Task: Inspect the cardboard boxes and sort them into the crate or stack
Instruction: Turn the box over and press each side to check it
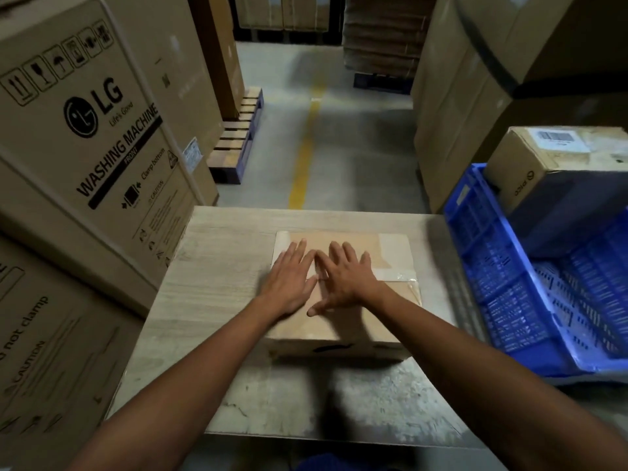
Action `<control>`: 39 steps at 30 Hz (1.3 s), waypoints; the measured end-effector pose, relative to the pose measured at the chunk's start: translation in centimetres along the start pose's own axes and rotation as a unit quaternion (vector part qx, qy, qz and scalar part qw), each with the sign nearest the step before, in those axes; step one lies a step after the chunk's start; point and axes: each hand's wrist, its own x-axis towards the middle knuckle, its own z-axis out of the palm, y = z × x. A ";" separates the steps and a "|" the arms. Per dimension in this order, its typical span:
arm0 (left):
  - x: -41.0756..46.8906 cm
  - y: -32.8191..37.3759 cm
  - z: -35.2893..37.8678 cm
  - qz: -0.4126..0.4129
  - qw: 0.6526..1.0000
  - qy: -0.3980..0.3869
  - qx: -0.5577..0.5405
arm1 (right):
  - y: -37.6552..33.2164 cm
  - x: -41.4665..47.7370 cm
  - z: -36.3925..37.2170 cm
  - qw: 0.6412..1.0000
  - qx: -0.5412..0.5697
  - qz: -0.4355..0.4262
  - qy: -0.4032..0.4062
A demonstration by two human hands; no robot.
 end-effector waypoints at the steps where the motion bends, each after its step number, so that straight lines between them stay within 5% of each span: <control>1: 0.2 -0.2 0.4 -0.003 1.000 -0.004 0.014 | 0.3 0.3 0.6 1.000 0.002 0.003 -0.013; 8: 1.5 1.1 -0.6 -0.025 0.998 -0.010 0.063 | 1.2 0.6 0.8 0.997 0.079 -0.006 -0.010; 12: 3.5 3.4 -1.5 -0.002 0.999 -0.016 0.040 | 4.2 -0.2 -0.3 0.973 0.213 0.016 0.087; 17: 3.9 5.7 0.8 0.003 0.999 -0.040 0.012 | 6.1 -1.6 2.2 0.992 0.084 0.081 0.045; 23: 3.7 5.4 1.2 0.003 0.999 -0.037 0.023 | 5.4 -2.0 1.5 0.991 0.088 0.087 0.053; 31: -1.3 5.7 2.3 0.055 0.998 0.029 -0.011 | 2.4 -5.5 5.5 0.956 0.117 0.140 0.231; 39: -1.1 5.7 2.5 0.060 0.998 0.002 0.027 | 1.4 -5.8 5.0 0.975 0.088 0.148 0.140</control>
